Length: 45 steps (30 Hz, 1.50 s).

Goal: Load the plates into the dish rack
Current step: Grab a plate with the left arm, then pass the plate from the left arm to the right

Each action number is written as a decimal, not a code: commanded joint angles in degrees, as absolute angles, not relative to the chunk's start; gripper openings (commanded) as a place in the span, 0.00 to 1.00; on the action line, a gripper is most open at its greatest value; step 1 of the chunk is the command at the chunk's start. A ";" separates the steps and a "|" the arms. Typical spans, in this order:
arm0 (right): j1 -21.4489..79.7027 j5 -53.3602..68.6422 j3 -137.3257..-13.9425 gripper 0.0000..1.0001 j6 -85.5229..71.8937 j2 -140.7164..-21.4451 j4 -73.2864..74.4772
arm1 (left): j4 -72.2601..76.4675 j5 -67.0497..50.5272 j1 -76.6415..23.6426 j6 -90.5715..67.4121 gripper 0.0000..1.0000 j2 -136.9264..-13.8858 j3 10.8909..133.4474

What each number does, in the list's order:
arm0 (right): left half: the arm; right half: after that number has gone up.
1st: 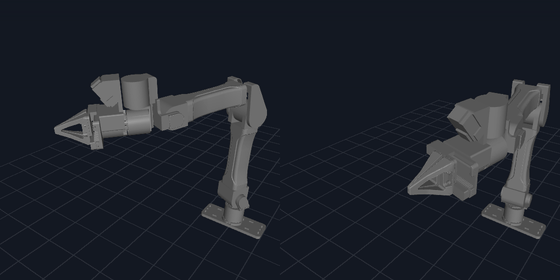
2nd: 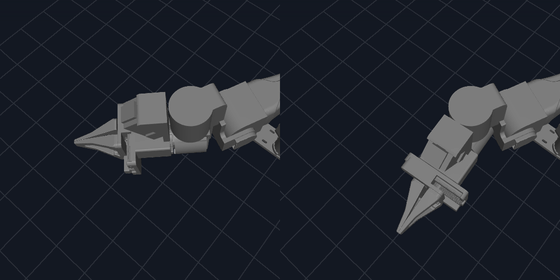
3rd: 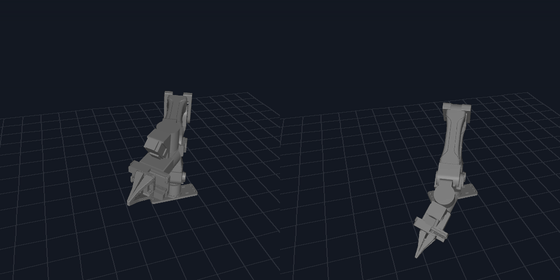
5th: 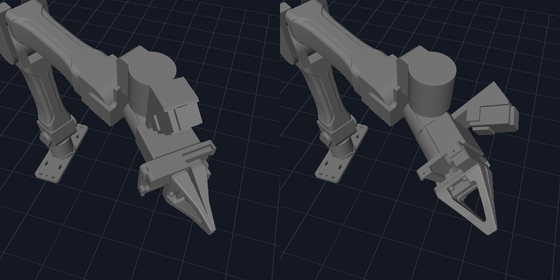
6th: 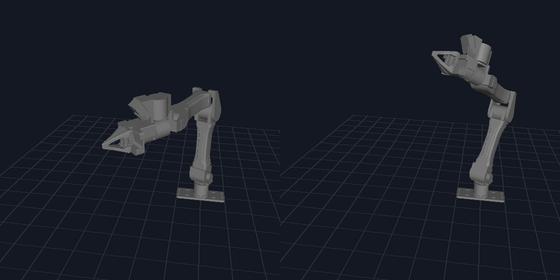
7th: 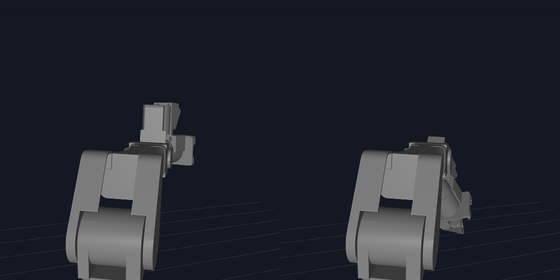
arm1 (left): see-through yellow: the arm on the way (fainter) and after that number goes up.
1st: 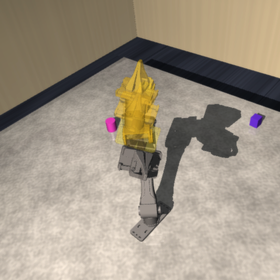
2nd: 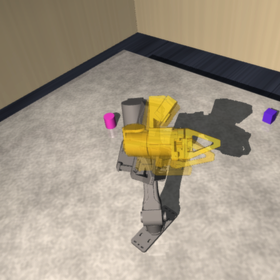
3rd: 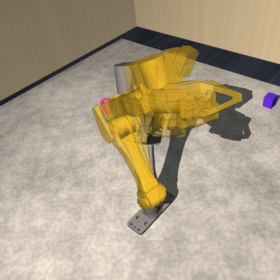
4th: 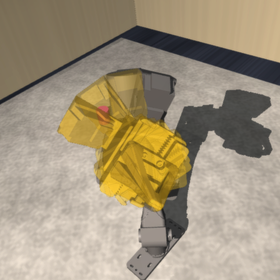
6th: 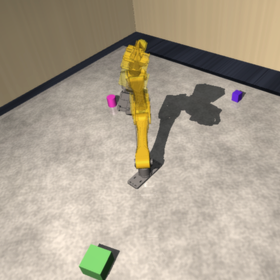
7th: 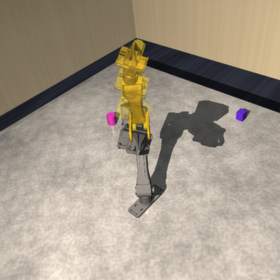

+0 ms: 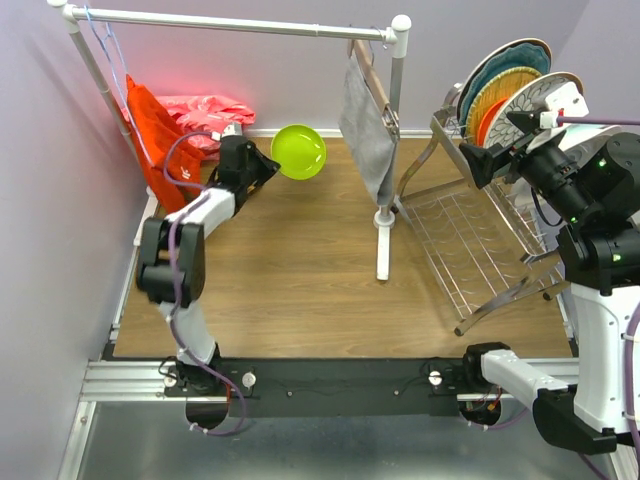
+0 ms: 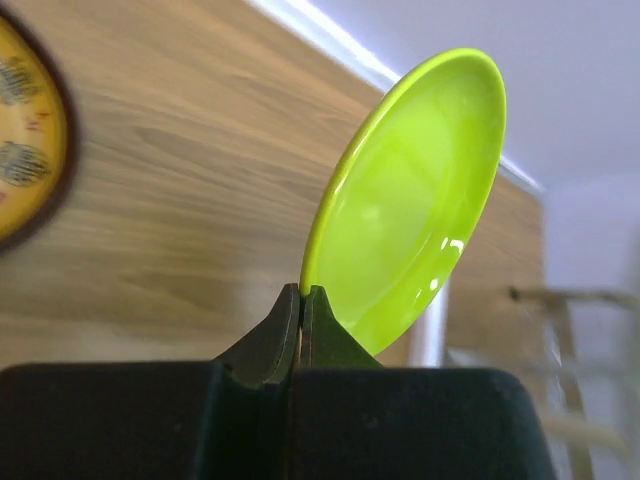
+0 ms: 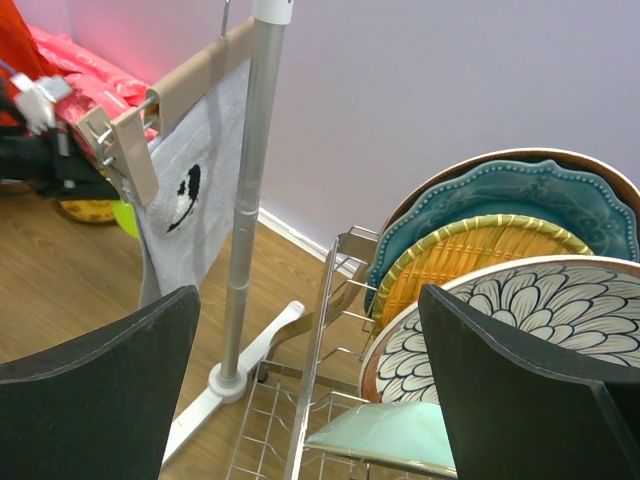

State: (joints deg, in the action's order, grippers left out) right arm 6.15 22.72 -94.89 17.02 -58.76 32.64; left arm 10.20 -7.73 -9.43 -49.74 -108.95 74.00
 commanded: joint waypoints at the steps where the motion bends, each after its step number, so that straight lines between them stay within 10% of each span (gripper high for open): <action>1: 5.98 21.36 -96.76 0.98 15.03 -58.18 31.64 | 17.41 -18.80 -9.67 -43.25 0.00 -89.70 59.55; 19: 5.98 52.10 -102.65 0.92 4.66 -64.24 38.14 | 0.09 -24.44 -26.53 -43.23 0.00 -47.12 49.92; 45: 5.98 49.75 -108.81 0.82 10.82 -65.83 61.17 | -11.34 -1.49 -51.32 -41.57 0.00 -63.72 76.73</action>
